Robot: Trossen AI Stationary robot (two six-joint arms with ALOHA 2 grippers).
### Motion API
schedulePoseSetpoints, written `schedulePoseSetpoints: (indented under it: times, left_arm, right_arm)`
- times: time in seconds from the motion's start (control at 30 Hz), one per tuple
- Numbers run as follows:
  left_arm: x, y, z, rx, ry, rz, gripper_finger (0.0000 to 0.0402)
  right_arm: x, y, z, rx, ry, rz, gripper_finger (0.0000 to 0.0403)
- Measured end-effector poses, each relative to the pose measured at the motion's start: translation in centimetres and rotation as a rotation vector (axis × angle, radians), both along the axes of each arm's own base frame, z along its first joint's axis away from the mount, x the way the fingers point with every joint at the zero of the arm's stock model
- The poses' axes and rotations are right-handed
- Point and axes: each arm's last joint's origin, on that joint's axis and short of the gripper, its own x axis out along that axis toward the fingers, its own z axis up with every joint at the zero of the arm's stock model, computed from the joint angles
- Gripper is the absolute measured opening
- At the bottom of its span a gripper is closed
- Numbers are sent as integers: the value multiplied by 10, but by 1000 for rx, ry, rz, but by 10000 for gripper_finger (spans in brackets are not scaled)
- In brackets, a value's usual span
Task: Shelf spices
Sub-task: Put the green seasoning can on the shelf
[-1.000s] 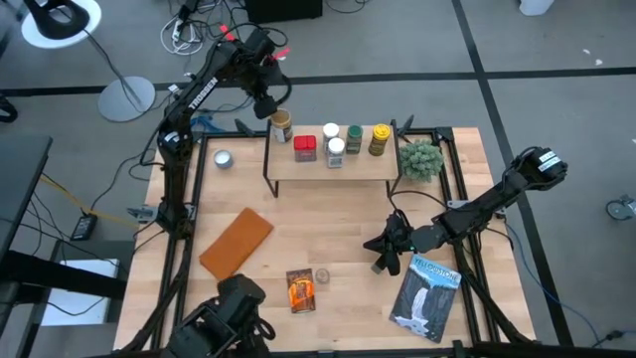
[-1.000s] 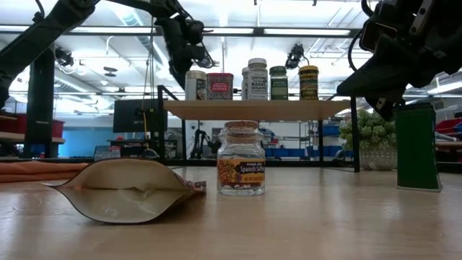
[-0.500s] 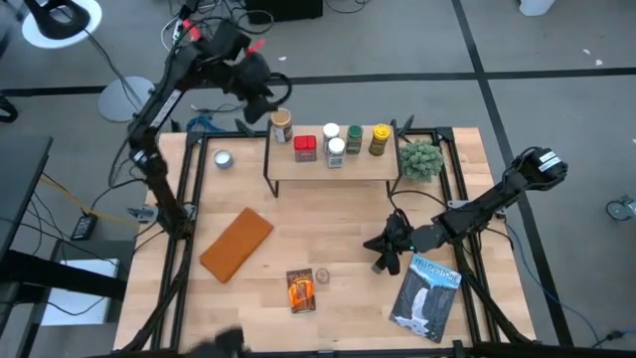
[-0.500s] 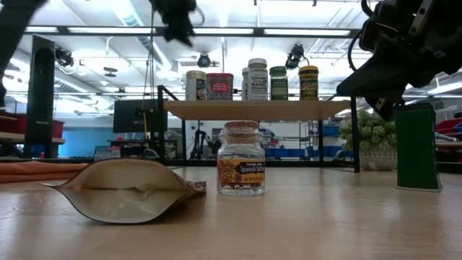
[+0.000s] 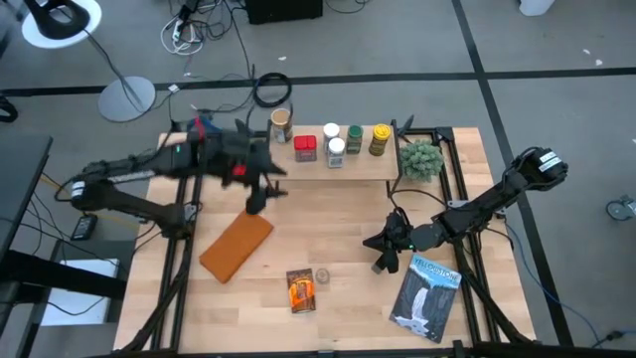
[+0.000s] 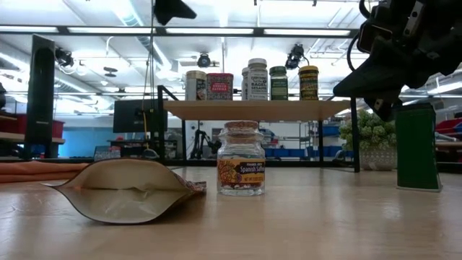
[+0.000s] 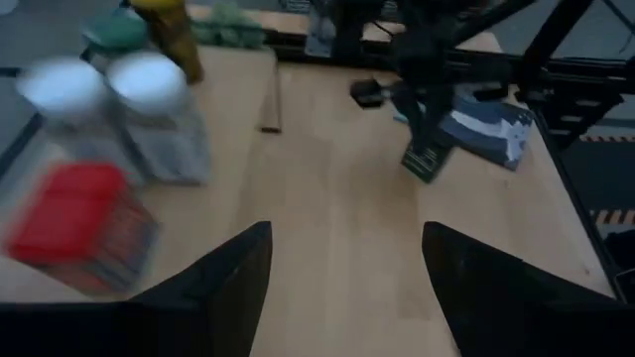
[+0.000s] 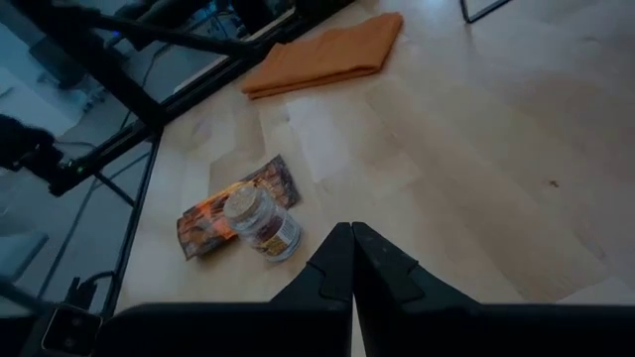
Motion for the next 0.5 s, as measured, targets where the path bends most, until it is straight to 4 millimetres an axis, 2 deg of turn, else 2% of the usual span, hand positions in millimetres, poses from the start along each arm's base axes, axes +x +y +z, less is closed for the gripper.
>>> schedulePoseSetpoints:
  times: [0.13, 0.3, 0.5]
  left_arm:
    - [-10, -35, -31, -59, 4, 25, 266]
    - [-14, -72, -64, -91, 35, 37, 266]
    - [-15, -107, -95, -104, -15, 8, 266]
  right_arm:
    - [-1, 2, 2, -22, -12, -47, 1]
    - [6, 12, 17, -78, 15, -50, 1]
    - [14, 26, 53, -203, 216, -4, 0]
